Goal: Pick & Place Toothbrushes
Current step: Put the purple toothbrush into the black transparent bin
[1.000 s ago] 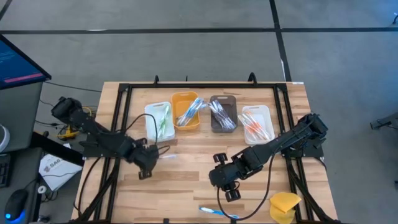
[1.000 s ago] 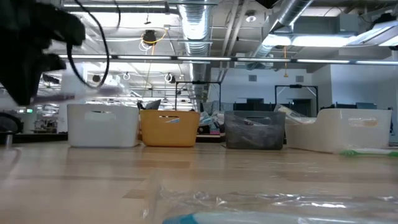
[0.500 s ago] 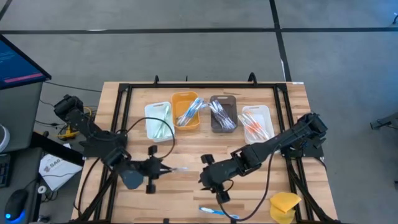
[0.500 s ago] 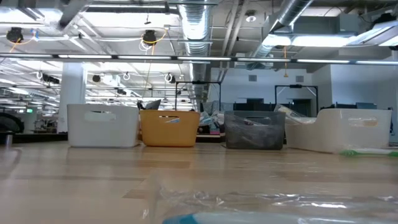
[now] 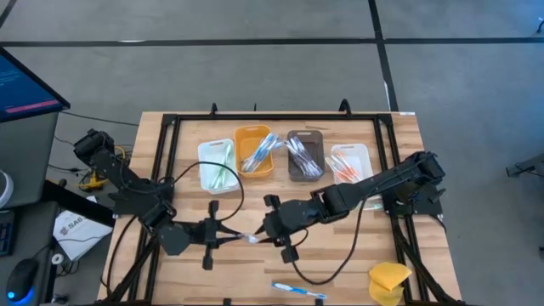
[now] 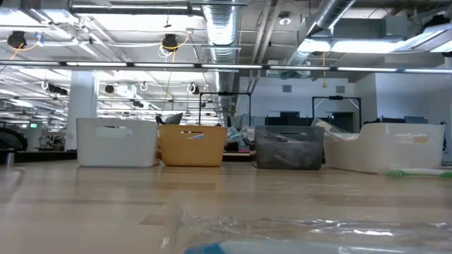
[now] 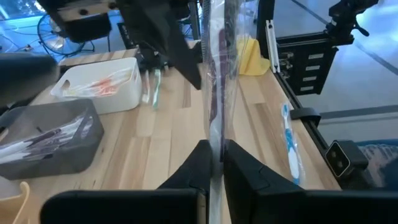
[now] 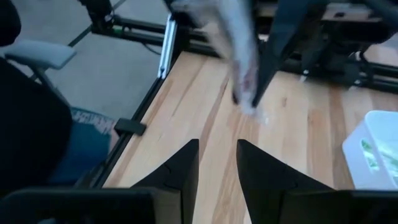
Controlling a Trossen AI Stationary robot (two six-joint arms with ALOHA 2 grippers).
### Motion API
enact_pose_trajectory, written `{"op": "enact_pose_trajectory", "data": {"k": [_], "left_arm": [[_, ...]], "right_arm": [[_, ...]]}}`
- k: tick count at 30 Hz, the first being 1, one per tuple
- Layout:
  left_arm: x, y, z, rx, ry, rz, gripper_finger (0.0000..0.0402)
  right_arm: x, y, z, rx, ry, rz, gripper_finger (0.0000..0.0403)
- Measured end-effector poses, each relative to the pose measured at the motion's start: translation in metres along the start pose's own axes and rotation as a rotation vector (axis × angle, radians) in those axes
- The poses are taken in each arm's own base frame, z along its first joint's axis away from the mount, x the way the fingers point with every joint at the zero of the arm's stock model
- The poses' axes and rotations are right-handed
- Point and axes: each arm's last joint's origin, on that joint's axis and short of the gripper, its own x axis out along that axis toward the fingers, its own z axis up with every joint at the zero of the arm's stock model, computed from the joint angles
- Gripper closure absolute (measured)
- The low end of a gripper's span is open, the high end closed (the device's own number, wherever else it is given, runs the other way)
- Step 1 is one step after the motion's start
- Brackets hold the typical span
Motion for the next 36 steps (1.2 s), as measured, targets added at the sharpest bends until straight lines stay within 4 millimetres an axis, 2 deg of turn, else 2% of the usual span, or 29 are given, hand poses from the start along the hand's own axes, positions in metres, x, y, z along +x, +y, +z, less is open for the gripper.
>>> {"op": "enact_pose_trajectory", "data": {"k": [7,18,25,28,32,36], "left_arm": [[0.001,0.001,0.001,-0.008,-0.007,0.003,0.0388],[0.003,0.003,0.002,-0.009,-0.009,0.011,0.0389],[0.007,0.009,0.002,-0.016,-0.004,0.034,0.0388],[0.008,0.010,0.002,-0.013,-0.001,0.037,0.0388],[0.008,0.010,0.002,0.000,0.000,0.026,0.0386],[0.008,0.009,0.002,0.003,0.001,0.016,0.0375]], "right_arm": [[0.000,-0.009,0.009,-0.026,-0.090,-0.017,0.0301],[-0.002,-0.004,0.020,-0.138,-0.208,-0.018,0.0301],[-0.002,-0.005,0.021,-0.165,-0.211,-0.025,0.0302],[-0.002,-0.005,0.020,-0.189,-0.204,-0.030,0.0320],[-0.002,-0.006,0.020,-0.216,-0.204,-0.038,0.0380],[-0.002,-0.006,0.020,-0.215,-0.204,-0.047,0.0384]]}}
